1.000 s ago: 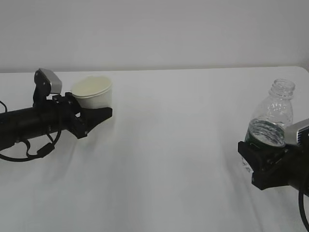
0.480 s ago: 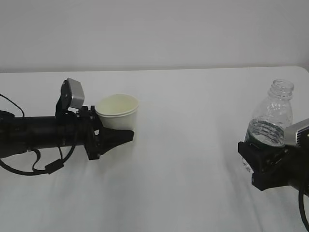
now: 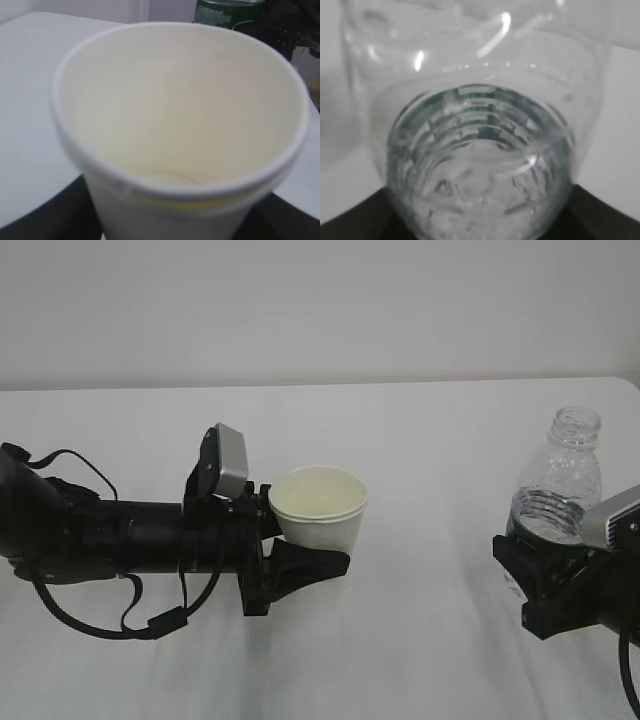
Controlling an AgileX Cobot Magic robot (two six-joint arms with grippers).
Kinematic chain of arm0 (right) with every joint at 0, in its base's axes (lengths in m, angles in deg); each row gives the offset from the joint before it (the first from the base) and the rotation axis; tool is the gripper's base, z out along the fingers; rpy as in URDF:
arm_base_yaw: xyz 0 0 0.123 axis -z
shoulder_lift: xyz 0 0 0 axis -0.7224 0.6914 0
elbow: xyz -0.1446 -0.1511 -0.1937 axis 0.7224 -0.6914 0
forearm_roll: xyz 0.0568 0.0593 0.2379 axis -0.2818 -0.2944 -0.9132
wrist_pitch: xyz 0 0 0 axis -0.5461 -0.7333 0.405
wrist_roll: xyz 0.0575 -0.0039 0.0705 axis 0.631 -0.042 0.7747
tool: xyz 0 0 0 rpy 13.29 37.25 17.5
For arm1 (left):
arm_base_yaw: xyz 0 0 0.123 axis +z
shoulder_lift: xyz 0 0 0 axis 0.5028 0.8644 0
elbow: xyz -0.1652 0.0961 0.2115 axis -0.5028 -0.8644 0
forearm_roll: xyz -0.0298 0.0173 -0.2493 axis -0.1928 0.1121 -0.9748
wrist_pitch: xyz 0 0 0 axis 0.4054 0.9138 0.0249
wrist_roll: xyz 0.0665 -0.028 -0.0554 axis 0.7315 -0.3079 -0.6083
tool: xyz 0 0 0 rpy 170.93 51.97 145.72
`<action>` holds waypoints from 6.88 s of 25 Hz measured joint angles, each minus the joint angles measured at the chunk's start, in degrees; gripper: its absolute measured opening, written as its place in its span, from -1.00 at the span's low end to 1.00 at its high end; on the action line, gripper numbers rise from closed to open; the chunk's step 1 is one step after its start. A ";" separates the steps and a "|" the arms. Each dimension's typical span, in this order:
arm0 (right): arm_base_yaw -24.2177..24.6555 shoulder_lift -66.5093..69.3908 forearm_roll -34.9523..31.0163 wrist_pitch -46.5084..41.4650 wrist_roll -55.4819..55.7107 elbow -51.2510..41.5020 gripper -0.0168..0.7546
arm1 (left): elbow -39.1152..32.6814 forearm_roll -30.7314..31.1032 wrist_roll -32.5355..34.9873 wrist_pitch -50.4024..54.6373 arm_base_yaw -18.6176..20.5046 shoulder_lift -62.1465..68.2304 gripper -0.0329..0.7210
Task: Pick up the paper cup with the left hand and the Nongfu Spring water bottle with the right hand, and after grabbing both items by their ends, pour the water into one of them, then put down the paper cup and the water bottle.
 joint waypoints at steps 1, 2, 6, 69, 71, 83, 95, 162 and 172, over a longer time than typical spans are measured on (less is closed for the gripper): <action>0.00 0.00 0.00 0.00 -0.16 0.00 0.21 | 0.00 -0.63 0.14 0.00 -0.91 0.00 0.31; 0.00 0.00 0.00 0.00 -0.25 0.00 0.21 | 0.00 -0.99 0.14 0.00 -1.71 0.00 0.31; 0.00 0.00 0.00 0.00 -0.68 0.00 0.21 | 0.00 -1.46 0.71 0.00 -3.63 0.00 0.31; -1.49 0.00 18.93 -18.85 -13.17 23.25 0.21 | 0.00 -5.08 4.58 0.00 -3.94 0.00 0.31; -1.49 0.00 18.93 -18.85 -14.61 23.61 0.21 | 0.00 -5.08 4.58 0.00 -3.94 0.00 0.31; -1.49 0.00 18.93 -18.85 -18.38 24.08 0.21 | 0.00 -5.08 4.58 0.00 -3.94 0.00 0.31; -1.49 0.00 18.93 -16.22 -21.21 24.92 0.21 | 0.00 -4.73 4.58 0.00 -4.75 0.00 0.31; -3.83 6.07 16.15 -13.47 -44.43 30.87 0.21 | 0.00 -5.68 4.58 0.00 -6.49 0.00 0.30; -3.83 6.07 15.55 -11.67 -49.42 30.87 0.21 | 0.00 -6.13 4.58 0.00 -5.13 0.00 0.30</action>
